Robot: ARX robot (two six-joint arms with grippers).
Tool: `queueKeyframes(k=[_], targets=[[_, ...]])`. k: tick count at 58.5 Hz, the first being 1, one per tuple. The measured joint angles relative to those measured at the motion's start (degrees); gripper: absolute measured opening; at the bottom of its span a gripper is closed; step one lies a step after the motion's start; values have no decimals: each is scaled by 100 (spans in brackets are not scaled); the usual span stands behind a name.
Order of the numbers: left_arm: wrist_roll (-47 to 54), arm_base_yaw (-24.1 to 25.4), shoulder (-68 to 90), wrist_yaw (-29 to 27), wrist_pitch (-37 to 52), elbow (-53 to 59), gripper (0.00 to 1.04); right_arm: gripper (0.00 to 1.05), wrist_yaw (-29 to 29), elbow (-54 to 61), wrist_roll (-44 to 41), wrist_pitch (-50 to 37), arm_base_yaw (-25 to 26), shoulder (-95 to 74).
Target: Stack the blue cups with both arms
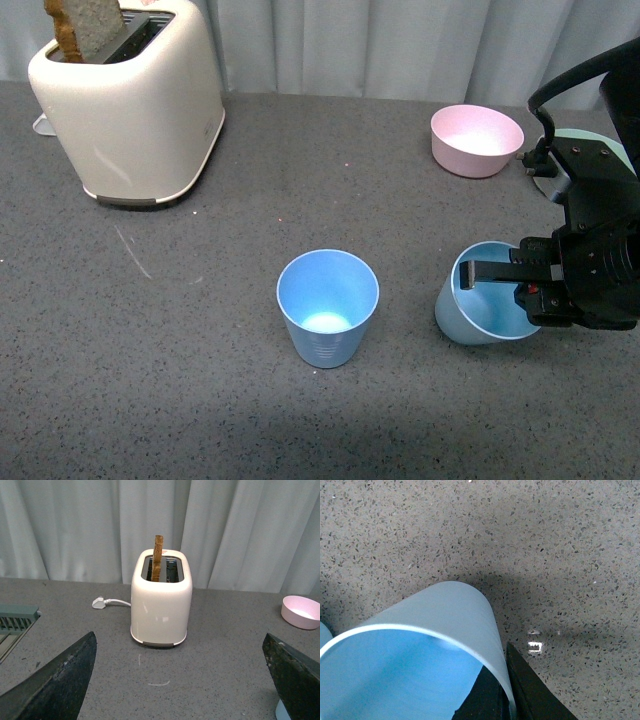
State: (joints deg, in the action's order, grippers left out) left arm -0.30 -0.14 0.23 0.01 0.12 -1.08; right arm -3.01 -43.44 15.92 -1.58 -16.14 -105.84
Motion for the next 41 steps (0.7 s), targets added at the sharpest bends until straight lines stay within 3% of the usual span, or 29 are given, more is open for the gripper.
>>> queueKeyframes(k=[13, 26, 41], targets=[[0, 0, 0, 0, 0, 0, 98, 1, 678, -339, 258, 455, -35, 678], [0, 0, 0, 0, 0, 0, 98, 1, 1329, -839, 544, 914, -577, 1029], [0, 0, 0, 0, 0, 0, 98, 1, 1335, -966, 721, 1174, -1071, 826]])
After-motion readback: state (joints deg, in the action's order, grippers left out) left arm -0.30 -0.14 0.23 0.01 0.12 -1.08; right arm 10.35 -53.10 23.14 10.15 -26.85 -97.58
